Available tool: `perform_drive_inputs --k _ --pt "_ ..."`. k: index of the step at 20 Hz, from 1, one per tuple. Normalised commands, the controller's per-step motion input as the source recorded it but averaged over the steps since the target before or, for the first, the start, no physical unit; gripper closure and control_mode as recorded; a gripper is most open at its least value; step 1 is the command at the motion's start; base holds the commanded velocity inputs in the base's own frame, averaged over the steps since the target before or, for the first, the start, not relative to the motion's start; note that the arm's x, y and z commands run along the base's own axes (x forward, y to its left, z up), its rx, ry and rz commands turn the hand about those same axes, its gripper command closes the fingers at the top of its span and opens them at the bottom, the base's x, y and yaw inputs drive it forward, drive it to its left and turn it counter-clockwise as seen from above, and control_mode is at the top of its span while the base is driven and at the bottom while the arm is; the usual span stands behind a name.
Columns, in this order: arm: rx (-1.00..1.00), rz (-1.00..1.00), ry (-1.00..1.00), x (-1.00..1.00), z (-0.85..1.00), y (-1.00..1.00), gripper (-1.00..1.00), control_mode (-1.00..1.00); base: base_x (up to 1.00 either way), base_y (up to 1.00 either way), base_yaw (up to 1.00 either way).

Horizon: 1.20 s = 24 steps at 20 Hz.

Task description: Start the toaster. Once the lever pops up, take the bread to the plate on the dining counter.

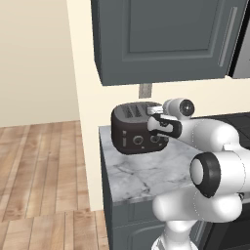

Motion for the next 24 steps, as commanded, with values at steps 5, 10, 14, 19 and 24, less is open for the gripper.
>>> perform_drive_inputs --k 5,10,14,19,24 --pt "0.0 0.0 0.0 0.0 0.0 0.0 -1.0 -1.0 0.0 0.0 0.0" --pt "0.0 0.0 0.0 0.0 0.0 0.0 -1.0 -1.0 0.0 0.0 0.0" --pt "0.0 0.0 0.0 0.0 0.0 0.0 -1.0 -1.0 0.0 0.0 0.0" --pt "0.0 0.0 0.0 0.0 0.0 0.0 -1.0 -1.0 0.0 0.0 0.0" --pt "0.0 0.0 0.0 0.0 0.0 0.0 -1.0 -1.0 0.0 0.0 0.0"
